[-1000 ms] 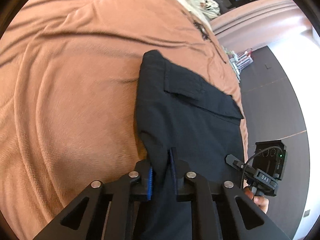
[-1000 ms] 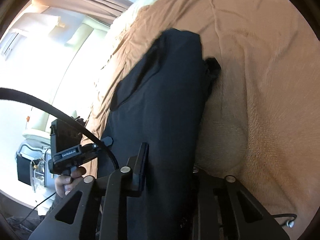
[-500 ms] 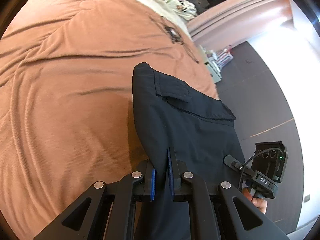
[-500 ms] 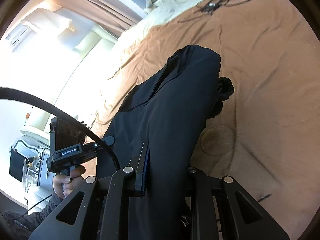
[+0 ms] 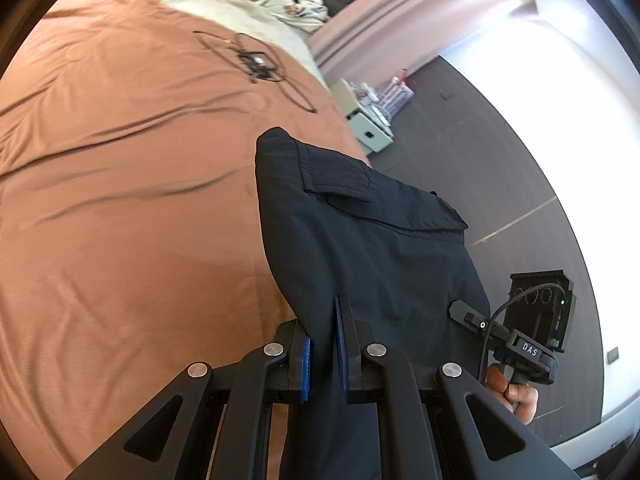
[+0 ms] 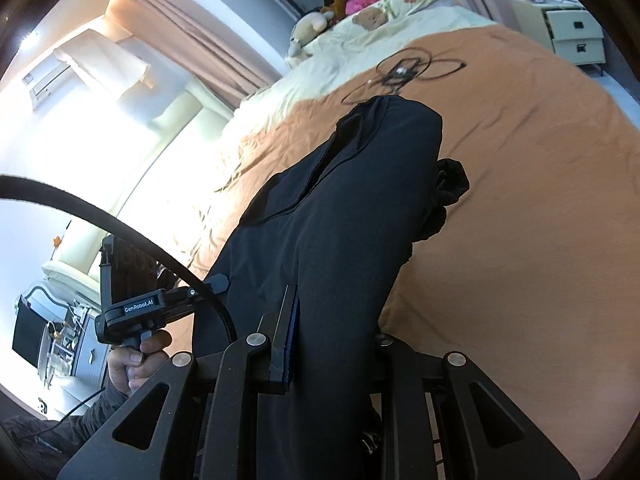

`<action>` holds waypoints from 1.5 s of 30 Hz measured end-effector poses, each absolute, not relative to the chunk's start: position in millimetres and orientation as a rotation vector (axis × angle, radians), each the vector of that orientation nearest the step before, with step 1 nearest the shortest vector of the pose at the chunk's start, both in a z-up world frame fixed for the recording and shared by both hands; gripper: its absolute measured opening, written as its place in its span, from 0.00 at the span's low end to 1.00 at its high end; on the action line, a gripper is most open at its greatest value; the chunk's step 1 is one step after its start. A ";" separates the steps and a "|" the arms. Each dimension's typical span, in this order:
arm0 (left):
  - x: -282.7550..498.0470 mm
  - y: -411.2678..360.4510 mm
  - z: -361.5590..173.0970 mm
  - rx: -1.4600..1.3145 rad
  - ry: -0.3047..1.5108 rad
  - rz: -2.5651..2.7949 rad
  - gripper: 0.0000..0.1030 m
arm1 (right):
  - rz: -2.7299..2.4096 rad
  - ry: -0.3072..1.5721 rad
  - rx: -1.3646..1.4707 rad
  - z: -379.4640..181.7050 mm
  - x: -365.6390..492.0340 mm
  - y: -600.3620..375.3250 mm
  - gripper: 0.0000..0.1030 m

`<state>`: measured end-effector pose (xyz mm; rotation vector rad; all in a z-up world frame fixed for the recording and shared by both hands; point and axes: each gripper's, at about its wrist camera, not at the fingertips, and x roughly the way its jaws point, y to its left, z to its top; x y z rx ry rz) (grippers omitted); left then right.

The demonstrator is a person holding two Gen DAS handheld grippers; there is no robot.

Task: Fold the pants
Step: 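Lift the folded pants with both tools and carry them toward the bed edge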

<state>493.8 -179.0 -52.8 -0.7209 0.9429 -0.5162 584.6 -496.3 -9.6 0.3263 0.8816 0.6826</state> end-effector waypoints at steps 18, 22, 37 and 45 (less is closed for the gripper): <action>533.9 -339.1 -39.8 -0.610 0.973 -0.673 0.11 | 0.619 0.817 0.314 16.3 543.3 -623.1 0.16; 541.4 -380.3 -46.2 -0.587 0.994 -0.717 0.11 | 0.574 0.819 0.313 17.7 536.3 -649.2 0.16; 575.4 -479.7 -88.6 -0.607 1.016 -0.778 0.11 | 0.506 0.827 0.233 21.3 524.8 -706.7 0.16; 592.7 -497.2 -114.3 -0.613 1.035 -0.742 0.11 | 0.474 0.865 0.227 8.3 542.1 -707.2 0.16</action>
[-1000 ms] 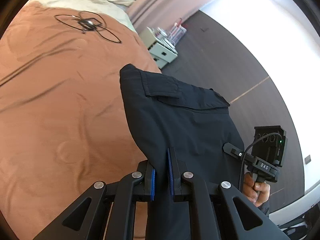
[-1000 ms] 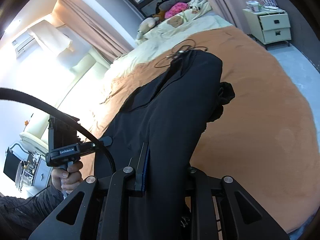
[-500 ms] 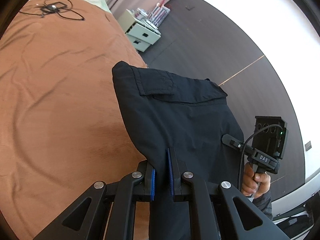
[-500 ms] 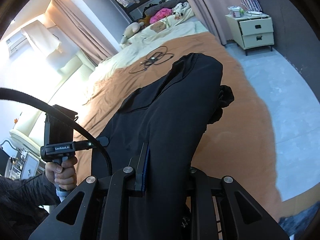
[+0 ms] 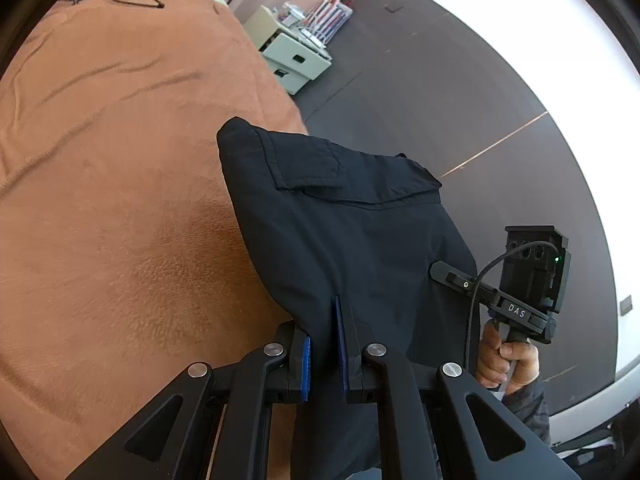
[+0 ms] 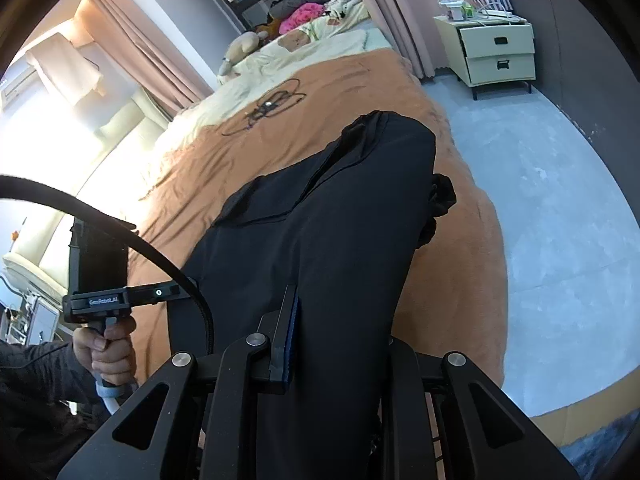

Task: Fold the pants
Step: 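Lift the folded pants with both tools and carry them toward the bed edge, then lower the pants onto the bed corner and open both tools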

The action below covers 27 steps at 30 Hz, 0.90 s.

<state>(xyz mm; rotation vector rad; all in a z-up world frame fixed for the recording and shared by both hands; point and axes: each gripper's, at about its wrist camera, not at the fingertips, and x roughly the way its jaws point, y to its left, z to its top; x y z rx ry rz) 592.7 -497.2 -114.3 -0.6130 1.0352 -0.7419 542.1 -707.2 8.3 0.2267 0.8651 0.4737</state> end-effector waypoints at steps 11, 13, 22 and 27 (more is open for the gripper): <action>587.3 -516.6 -139.8 -0.604 1.128 -0.618 0.19 | 0.291 1.047 0.131 5.1 565.0 -678.1 0.33; 582.3 -515.4 -135.7 -0.568 1.123 -0.589 0.30 | 0.246 1.058 0.113 11.3 560.4 -674.3 0.50; 572.3 -494.1 -118.6 -0.515 1.143 -0.506 0.51 | 0.097 1.004 0.037 75.8 513.3 -654.5 0.57; 565.9 -485.7 -99.5 -0.476 1.130 -0.485 0.58 | 0.066 0.981 0.007 113.6 476.4 -633.6 0.61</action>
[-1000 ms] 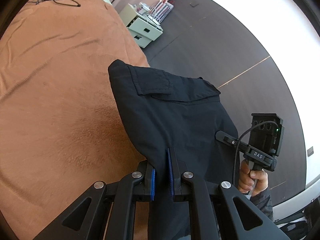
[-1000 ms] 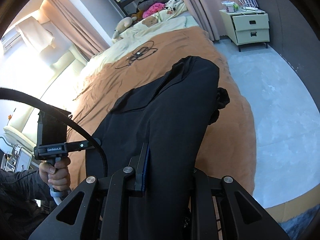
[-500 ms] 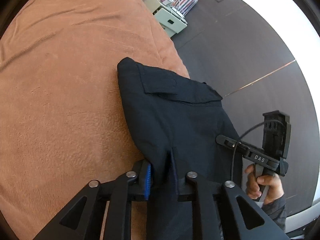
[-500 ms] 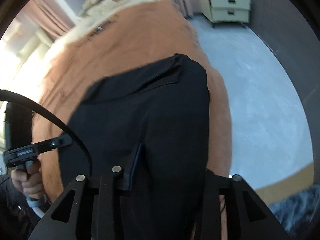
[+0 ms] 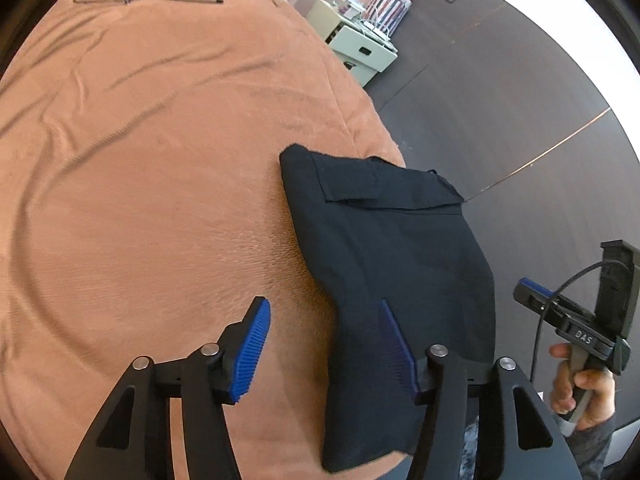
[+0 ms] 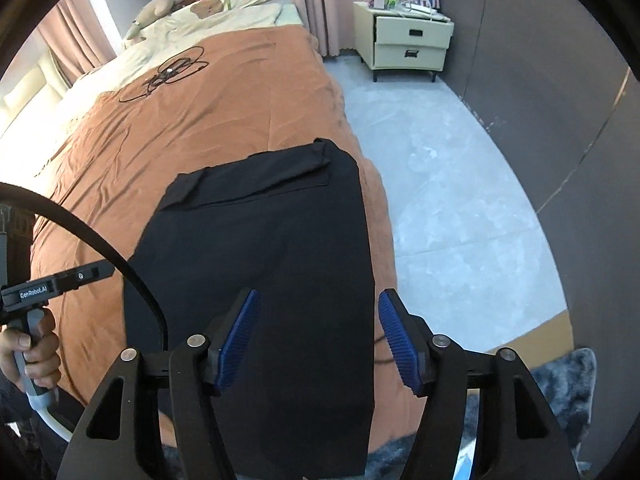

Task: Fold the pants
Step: 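Lower the pants onto the bed corner and open both tools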

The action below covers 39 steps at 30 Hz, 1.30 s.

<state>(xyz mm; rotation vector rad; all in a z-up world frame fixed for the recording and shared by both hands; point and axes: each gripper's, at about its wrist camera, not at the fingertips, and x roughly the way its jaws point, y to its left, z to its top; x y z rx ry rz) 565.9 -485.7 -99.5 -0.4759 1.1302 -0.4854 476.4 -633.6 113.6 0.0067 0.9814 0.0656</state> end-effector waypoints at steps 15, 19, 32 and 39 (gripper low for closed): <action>519.1 -408.6 -9.1 -0.377 1.003 -0.464 0.94 | -0.114 0.839 -0.006 180.5 359.6 -562.0 1.00; 503.7 -373.6 11.8 -0.378 0.957 -0.450 0.99 | -0.138 0.782 -0.010 195.7 327.3 -532.1 1.00; 447.0 -271.6 61.5 -0.322 0.841 -0.416 1.00 | -0.135 0.702 -0.033 204.4 256.7 -463.9 1.00; 416.6 -223.6 75.3 -0.285 0.787 -0.390 0.99 | -0.131 0.650 -0.026 200.6 230.1 -437.3 1.00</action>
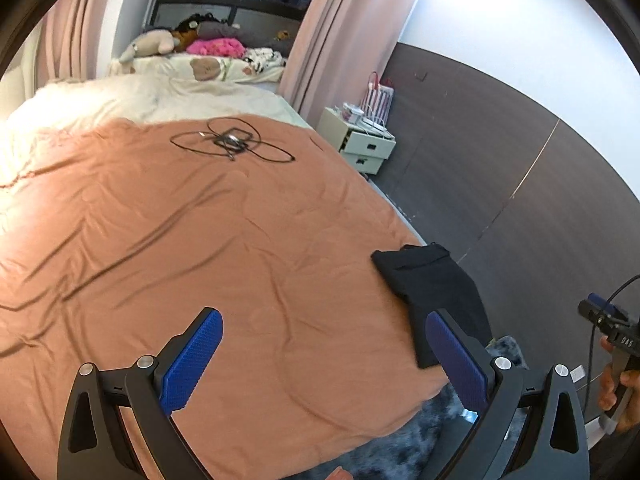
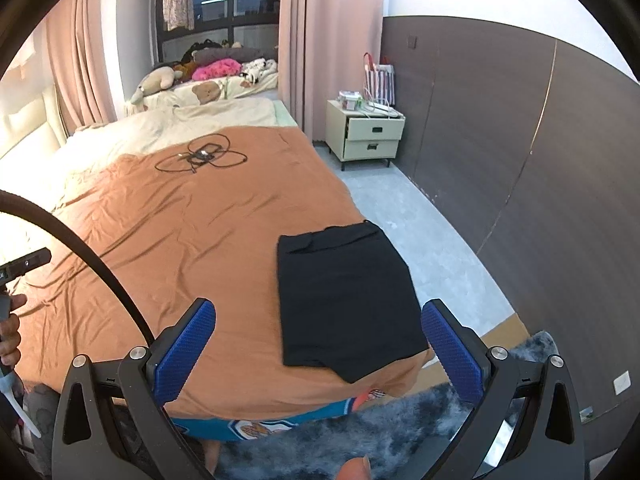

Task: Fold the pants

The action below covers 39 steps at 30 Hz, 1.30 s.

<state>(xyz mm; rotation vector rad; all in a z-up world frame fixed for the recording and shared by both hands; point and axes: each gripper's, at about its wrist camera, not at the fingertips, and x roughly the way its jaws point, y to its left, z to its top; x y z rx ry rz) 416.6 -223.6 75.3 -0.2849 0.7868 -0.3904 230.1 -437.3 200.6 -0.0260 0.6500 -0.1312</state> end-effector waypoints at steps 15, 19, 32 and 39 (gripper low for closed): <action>324.1 -136.6 90.8 -0.184 0.666 -0.300 0.99 | -0.050 0.548 0.051 163.0 169.3 -390.1 1.00; 294.4 -119.7 92.5 -0.150 0.644 -0.277 1.00 | -0.029 0.509 0.074 152.5 148.3 -380.7 1.00; 204.4 -74.4 82.1 -0.092 0.616 -0.190 1.00 | 0.001 0.464 0.143 109.9 75.4 -351.4 1.00; 148.0 -65.1 75.1 -0.044 0.573 -0.155 1.00 | 0.021 0.459 0.121 100.4 39.0 -334.9 1.00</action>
